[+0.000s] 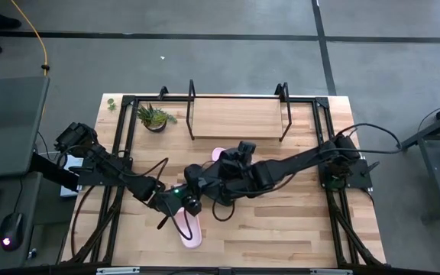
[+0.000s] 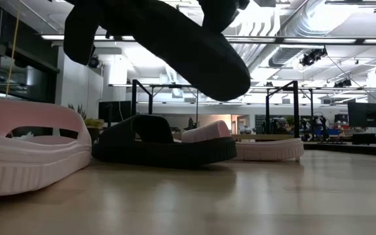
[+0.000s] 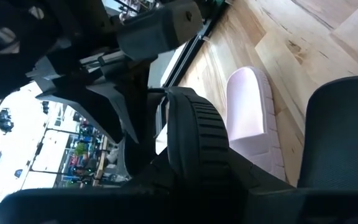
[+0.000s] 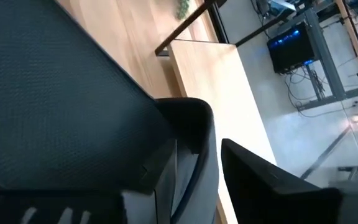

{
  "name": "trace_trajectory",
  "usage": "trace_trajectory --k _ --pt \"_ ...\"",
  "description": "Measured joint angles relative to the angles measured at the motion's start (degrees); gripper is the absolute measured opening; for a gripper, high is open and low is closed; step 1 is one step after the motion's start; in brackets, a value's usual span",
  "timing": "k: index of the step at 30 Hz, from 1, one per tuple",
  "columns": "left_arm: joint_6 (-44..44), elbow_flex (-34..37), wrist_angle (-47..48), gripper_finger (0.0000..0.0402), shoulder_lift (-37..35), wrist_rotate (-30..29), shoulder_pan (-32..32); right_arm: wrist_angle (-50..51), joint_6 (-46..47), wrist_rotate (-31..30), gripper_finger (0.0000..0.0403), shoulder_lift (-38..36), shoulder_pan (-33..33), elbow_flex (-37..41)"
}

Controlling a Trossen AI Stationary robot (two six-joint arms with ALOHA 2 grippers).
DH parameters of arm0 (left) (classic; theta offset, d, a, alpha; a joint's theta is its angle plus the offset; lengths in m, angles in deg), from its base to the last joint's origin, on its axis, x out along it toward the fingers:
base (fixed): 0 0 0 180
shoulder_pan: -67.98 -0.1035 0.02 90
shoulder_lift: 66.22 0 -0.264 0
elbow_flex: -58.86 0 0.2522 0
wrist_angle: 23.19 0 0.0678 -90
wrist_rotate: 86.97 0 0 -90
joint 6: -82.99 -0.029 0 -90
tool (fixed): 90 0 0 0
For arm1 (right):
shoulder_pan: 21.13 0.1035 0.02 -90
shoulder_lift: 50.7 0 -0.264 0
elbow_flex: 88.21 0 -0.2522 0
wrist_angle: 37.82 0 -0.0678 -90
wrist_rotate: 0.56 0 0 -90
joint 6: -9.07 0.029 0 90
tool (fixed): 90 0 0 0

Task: Pick and place slides into the shelf
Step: Put the bottom black slide on the shelf

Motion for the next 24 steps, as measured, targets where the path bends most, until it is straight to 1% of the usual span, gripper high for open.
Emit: trace_trajectory --k 7,9,16,20,24 --pt "0.0 0.0 -0.2 0.0056 0.0 -0.2 -0.1 3.8 1.4 -1.7 0.0109 0.0 -0.6 -0.1" --pt "0.0 0.0 -0.2 0.0056 0.0 -0.2 -0.1 3.9 1.5 -0.5 0.0104 0.0 -0.9 -0.1" --pt "0.0 0.0 -0.1 0.0056 0.0 0.4 0.0 5.8 6.0 6.0 0.0092 0.0 -1.7 -0.1" --pt "-0.1 0.0 -0.3 0.0056 0.0 0.5 -0.1 9.0 7.5 6.9 0.0093 0.0 -2.0 -0.2" --pt "-0.1 0.0 -0.2 0.0056 0.0 0.4 -0.1 9.0 5.8 8.7 0.0107 0.1 -3.0 -0.2"
